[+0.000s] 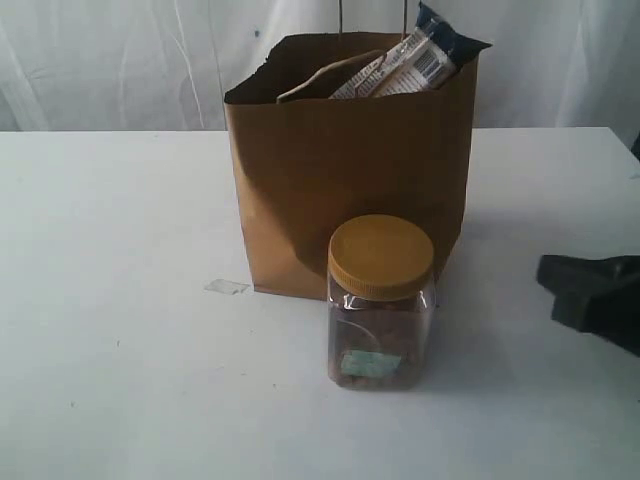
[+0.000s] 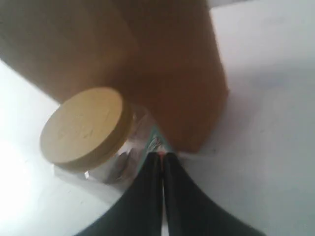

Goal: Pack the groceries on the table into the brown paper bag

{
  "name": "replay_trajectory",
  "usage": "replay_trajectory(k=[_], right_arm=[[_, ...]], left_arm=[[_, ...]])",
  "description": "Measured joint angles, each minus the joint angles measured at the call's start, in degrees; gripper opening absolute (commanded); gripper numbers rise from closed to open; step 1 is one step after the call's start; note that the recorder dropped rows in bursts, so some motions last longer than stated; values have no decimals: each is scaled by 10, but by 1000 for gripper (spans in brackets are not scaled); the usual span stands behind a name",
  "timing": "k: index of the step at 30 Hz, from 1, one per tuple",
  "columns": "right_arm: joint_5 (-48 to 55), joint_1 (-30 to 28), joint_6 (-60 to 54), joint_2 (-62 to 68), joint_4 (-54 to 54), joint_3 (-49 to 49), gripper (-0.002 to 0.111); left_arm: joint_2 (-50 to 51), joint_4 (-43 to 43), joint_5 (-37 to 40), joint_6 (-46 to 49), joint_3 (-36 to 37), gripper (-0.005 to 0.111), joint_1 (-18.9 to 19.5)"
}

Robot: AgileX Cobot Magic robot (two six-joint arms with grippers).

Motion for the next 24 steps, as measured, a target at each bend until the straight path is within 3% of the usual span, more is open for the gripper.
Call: replay_trajectory(k=[6, 10, 13, 17, 21, 22, 24], right_arm=[[-106, 13, 53, 36, -39, -92, 0], [-89, 31, 50, 19, -39, -148, 0], [31, 36, 19, 14, -41, -153, 0], [273, 36, 9, 15, -46, -94, 0], [344, 36, 5, 55, -43, -51, 0], [390, 36, -22, 84, -16, -51, 0], [368, 38, -122, 125, 92, -50, 0]], left_arm=[[0, 0, 0, 0, 0, 0, 0], [0, 0, 0, 0, 0, 0, 0], [0, 0, 0, 0, 0, 0, 0], [0, 0, 0, 0, 0, 0, 0], [0, 0, 0, 0, 0, 0, 0], [0, 0, 0, 0, 0, 0, 0], [0, 0, 0, 0, 0, 0, 0]])
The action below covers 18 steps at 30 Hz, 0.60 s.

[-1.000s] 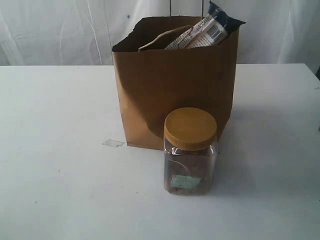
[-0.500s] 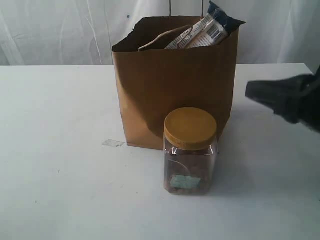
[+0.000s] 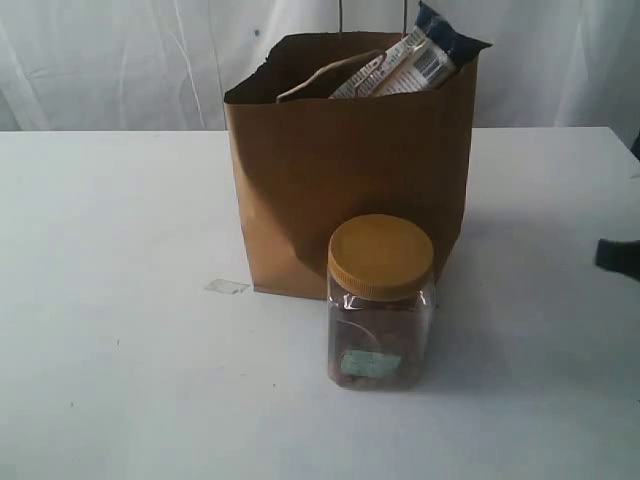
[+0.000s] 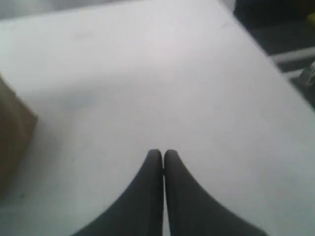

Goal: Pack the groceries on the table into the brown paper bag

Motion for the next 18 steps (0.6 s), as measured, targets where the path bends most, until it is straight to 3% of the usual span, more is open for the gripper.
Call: replay_trajectory(k=[3, 5, 7, 8, 10, 14, 18], right_arm=[[-64, 56, -91, 16, 87, 14, 0], [68, 109, -129, 17, 156, 20, 0], [186, 153, -296, 19, 329, -4, 0], [229, 186, -458, 18, 461, -38, 0], [274, 217, -580, 18, 548, -77, 0], [394, 288, -698, 18, 621, -138, 0], [480, 383, -733, 18, 664, -230, 0]], left_arm=[[0, 0, 0, 0, 0, 0, 0], [0, 0, 0, 0, 0, 0, 0], [0, 0, 0, 0, 0, 0, 0], [0, 0, 0, 0, 0, 0, 0], [0, 0, 0, 0, 0, 0, 0], [0, 0, 0, 0, 0, 0, 0], [0, 0, 0, 0, 0, 0, 0]])
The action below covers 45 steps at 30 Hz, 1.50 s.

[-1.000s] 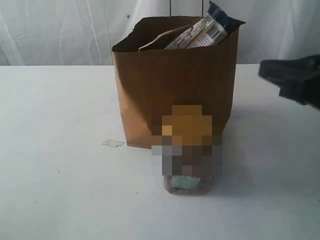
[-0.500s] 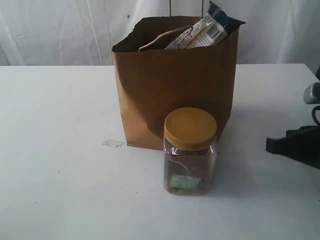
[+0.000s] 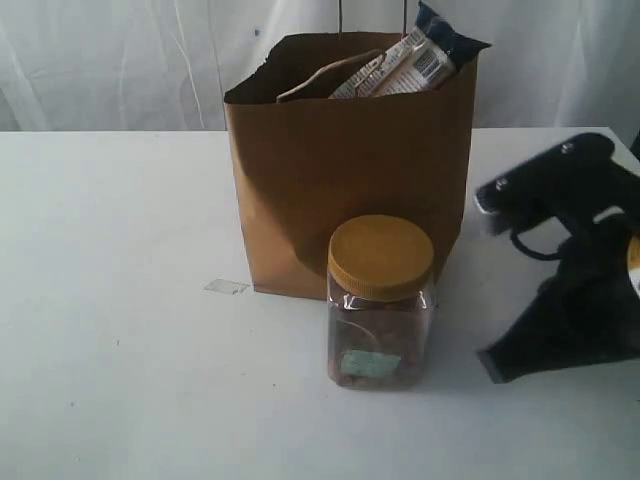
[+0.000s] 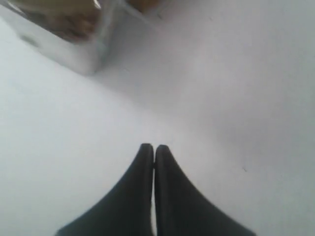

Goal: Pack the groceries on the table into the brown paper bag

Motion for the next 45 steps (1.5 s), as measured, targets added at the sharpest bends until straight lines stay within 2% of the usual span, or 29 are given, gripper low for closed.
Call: replay_trajectory(k=[3, 6, 9, 12, 15, 19, 25, 29, 31, 37, 45], right_arm=[[-20, 48, -10, 0, 73, -58, 0], [-115, 98, -53, 15, 163, -90, 0], [-144, 128, -87, 122, 176, -109, 0], [-132, 165, -107, 243, 133, -171, 0], [-129, 182, -78, 298, 65, -210, 0], [-91, 185, 35, 379, -127, -228, 0], [37, 191, 71, 408, -156, -228, 0], [123, 218, 73, 392, -153, -228, 0], [122, 237, 79, 375, -155, -228, 0], [4, 260, 120, 339, -171, -228, 0], [-55, 255, 276, 304, -238, -219, 0]], left_arm=[[0, 0, 0, 0, 0, 0, 0], [0, 0, 0, -1, 0, 0, 0], [0, 0, 0, -1, 0, 0, 0], [0, 0, 0, -1, 0, 0, 0], [0, 0, 0, -1, 0, 0, 0], [0, 0, 0, -1, 0, 0, 0], [0, 0, 0, -1, 0, 0, 0], [0, 0, 0, -1, 0, 0, 0], [0, 0, 0, -1, 0, 0, 0], [0, 0, 0, -1, 0, 0, 0], [0, 0, 0, -1, 0, 0, 0]])
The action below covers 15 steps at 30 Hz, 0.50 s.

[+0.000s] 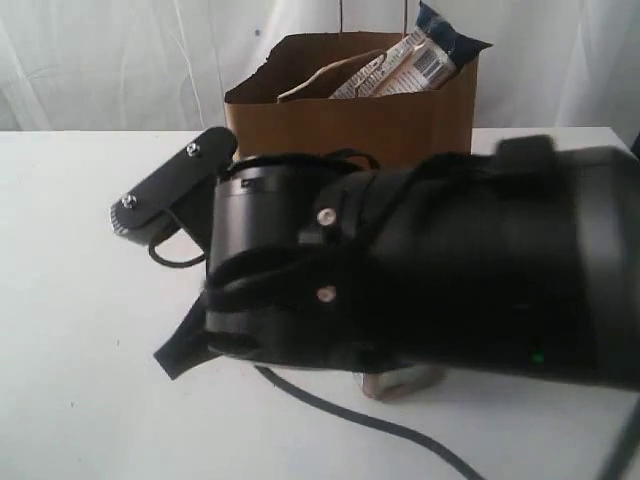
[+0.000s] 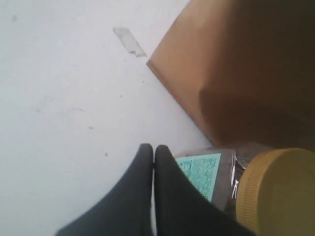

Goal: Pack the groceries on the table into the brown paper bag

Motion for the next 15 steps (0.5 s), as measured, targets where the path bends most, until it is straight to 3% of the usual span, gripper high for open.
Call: replay_trajectory(k=[3, 9, 12, 15], right_arm=[[-10, 0, 32, -50, -12, 24, 0], [76, -1, 159, -172, -124, 103, 0], [84, -29, 184, -244, -158, 140, 0], [78, -93, 166, -306, -170, 184, 0]], left_arm=[[0, 0, 0, 0, 0, 0, 0], [0, 0, 0, 0, 0, 0, 0], [0, 0, 0, 0, 0, 0, 0], [0, 0, 0, 0, 0, 0, 0]])
